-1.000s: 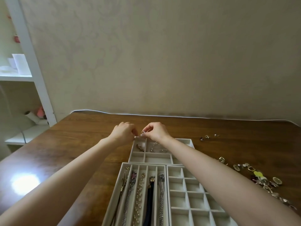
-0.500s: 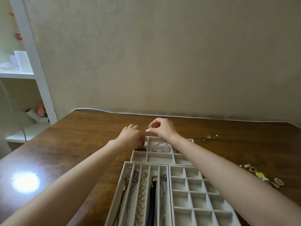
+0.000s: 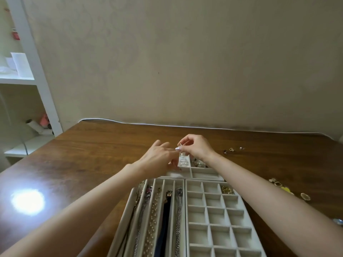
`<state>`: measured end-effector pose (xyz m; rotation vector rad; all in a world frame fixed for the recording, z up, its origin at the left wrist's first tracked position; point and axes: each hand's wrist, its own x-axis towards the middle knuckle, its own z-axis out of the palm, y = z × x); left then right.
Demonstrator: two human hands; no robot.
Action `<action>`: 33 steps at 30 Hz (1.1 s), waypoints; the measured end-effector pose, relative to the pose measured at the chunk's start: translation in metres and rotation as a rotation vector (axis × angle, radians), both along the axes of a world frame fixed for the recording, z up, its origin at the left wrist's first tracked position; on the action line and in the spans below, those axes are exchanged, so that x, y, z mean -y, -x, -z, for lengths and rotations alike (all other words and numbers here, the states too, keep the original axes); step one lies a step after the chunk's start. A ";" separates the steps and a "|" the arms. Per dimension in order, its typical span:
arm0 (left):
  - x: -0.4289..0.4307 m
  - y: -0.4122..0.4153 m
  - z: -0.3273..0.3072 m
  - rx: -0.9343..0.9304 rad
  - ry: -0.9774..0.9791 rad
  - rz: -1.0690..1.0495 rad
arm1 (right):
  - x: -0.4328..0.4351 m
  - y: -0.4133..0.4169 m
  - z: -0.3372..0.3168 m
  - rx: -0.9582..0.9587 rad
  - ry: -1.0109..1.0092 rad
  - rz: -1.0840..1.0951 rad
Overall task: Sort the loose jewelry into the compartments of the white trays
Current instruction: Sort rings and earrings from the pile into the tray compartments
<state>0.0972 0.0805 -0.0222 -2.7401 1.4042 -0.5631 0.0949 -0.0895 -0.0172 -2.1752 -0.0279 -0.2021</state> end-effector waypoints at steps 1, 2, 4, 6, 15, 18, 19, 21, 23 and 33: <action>0.004 0.003 0.004 0.014 -0.003 0.003 | 0.001 0.002 0.001 -0.007 -0.007 -0.007; 0.007 0.005 0.008 0.020 -0.007 0.002 | 0.002 0.003 0.002 -0.012 -0.021 -0.013; 0.009 0.006 0.012 0.012 -0.021 -0.010 | 0.005 0.007 0.003 -0.020 -0.039 -0.020; 0.009 0.005 0.013 -0.021 -0.023 -0.026 | 0.008 0.010 0.003 -0.026 -0.045 -0.024; 0.011 0.003 -0.004 -0.137 0.145 -0.079 | 0.041 0.035 -0.007 -0.046 0.024 -0.035; 0.026 0.014 -0.012 -0.152 0.304 -0.083 | 0.062 0.046 -0.011 -0.081 0.066 -0.009; 0.032 0.017 -0.014 -0.153 0.316 -0.081 | 0.069 0.050 -0.012 -0.088 0.087 0.001; 0.042 0.021 -0.015 -0.154 0.314 -0.086 | 0.082 0.058 -0.014 -0.095 0.133 0.017; 0.048 0.023 -0.017 -0.173 0.304 -0.115 | 0.090 0.065 -0.015 -0.091 0.125 0.028; 0.085 0.036 -0.027 -1.187 0.704 -0.119 | 0.072 0.073 -0.025 -0.006 0.086 -0.135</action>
